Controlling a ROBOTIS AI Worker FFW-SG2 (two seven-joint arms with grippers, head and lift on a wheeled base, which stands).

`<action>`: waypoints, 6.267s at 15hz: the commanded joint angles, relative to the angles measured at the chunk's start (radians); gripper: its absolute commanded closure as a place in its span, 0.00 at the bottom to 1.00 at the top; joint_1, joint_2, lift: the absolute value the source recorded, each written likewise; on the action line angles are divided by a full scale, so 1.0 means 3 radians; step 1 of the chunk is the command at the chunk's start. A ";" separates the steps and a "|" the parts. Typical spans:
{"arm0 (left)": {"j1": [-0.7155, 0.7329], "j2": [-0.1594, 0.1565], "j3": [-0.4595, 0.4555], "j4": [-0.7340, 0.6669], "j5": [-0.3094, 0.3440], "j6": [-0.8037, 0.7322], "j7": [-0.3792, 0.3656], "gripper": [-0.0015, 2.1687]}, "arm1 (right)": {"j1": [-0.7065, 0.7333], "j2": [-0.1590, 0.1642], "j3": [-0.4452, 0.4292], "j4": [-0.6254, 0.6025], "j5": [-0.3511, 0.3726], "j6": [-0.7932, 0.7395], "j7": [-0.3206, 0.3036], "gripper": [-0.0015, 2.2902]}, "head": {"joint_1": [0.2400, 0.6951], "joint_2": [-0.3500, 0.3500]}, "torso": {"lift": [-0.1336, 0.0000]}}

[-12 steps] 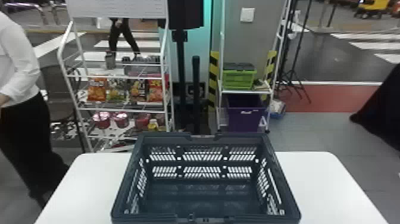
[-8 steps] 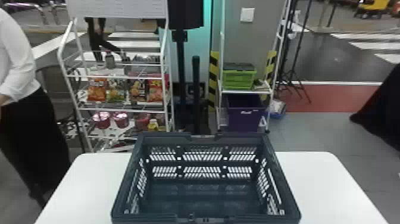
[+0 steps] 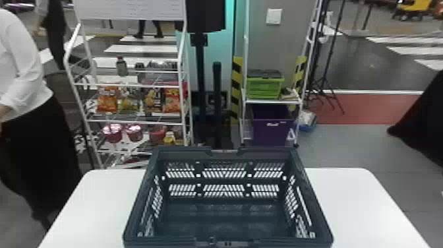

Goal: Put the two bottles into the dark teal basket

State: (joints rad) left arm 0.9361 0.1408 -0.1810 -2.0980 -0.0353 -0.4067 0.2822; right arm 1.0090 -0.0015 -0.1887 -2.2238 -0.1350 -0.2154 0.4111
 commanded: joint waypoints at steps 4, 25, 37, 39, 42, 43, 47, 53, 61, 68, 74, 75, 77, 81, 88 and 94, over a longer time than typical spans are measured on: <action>0.0040 0.0011 0.0000 -0.0002 -0.0005 -0.0027 0.0005 0.99 | -0.0004 0.0008 0.0041 -0.0191 0.0026 0.0020 -0.0005 0.75 | 0.57 0.50 | 1.00; 0.0091 0.0262 -0.0184 0.0402 0.0026 -0.0569 0.0000 0.99 | -0.2934 0.0008 0.1309 -0.0083 0.1703 0.4019 -0.0383 0.75 | 0.57 0.50 | 1.00; 0.0024 0.0257 -0.0194 0.0581 0.0138 -0.0753 0.0000 0.99 | -0.3916 0.0008 0.1498 0.1359 0.0972 0.4367 -0.0465 0.75 | 0.57 0.50 | 1.00; 0.0024 0.0262 -0.0189 0.0576 0.0153 -0.0753 0.0000 0.99 | -0.3982 0.0008 0.1503 0.1451 0.0818 0.4438 -0.0460 0.75 | 0.57 0.50 | 1.00; 0.0024 0.0277 -0.0179 0.0581 0.0189 -0.0825 -0.0005 0.99 | -0.4054 0.0008 0.1554 0.1517 0.0762 0.4459 -0.0465 0.74 | 0.57 0.50 | 1.00; 0.0024 0.0282 -0.0174 0.0581 0.0194 -0.0825 -0.0005 0.99 | -0.4059 0.0008 0.1559 0.1517 0.0757 0.4479 -0.0465 0.63 | 0.57 0.50 | 1.00; 0.0024 0.0313 -0.0164 0.0566 0.0230 -0.0825 -0.0026 0.99 | -0.4038 0.0008 0.1565 0.1471 0.0685 0.4602 -0.0542 0.00 | 0.57 0.50 | 1.00; 0.0024 0.0364 -0.0153 0.0546 0.0271 -0.0835 -0.0036 0.99 | -0.3772 0.0008 0.1667 0.0878 0.0747 0.4663 -0.0552 0.00 | 0.57 0.50 | 1.00; 0.0029 0.0451 -0.0153 0.0448 0.0281 -0.0733 -0.0036 0.99 | -0.2760 0.0008 0.1575 -0.0411 0.0603 0.3651 -0.0378 0.01 | 0.57 0.50 | 1.00; -0.0012 0.0461 -0.0179 0.0234 0.0220 -0.0232 -0.0036 0.99 | -0.1119 -0.0046 0.0752 -0.0523 -0.0266 0.1063 -0.0721 0.01 | 0.57 0.50 | 1.00; 0.0014 0.0466 -0.0143 -0.0109 0.0179 0.0157 -0.0015 0.99 | -0.0127 -0.0026 0.0455 0.0116 -0.0348 -0.0716 -0.0608 0.01 | 0.57 0.50 | 1.00; 0.0050 0.0471 -0.0128 -0.0252 0.0174 0.0280 0.0000 0.99 | -0.0040 -0.0026 0.0450 0.0203 -0.0348 -0.0900 -0.0608 0.01 | 0.57 0.50 | 1.00; 0.0132 0.0471 -0.0051 -0.0584 0.0143 0.0535 0.0005 0.99 | 0.0088 -0.0026 0.0440 0.0454 -0.0373 -0.1330 -0.0557 0.01 | 0.57 0.50 | 1.00; -0.0093 0.0466 0.0036 -0.1387 -0.0097 0.1752 0.0010 0.99 | 0.0206 -0.0005 0.0419 0.0806 -0.0445 -0.1953 -0.0435 0.01 | 0.57 0.50 | 1.00; -0.1607 0.0328 -0.0138 -0.1791 0.0276 0.3644 -0.0363 0.99 | 0.0349 0.0008 0.0414 0.0847 -0.0419 -0.2250 -0.0429 0.01 | 0.57 0.50 | 1.00; -0.3463 0.0175 -0.0772 -0.0953 0.0501 0.5802 -0.0849 0.99 | 0.0313 0.0008 0.0210 0.0448 -0.0450 -0.1197 -0.0429 0.02 | 0.57 0.50 | 1.00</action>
State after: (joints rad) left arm -0.0082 0.2179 -0.3632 -2.4675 0.1202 1.3197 0.0387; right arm 1.1060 0.0000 -0.1160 -2.0711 -0.2685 -0.6233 0.2821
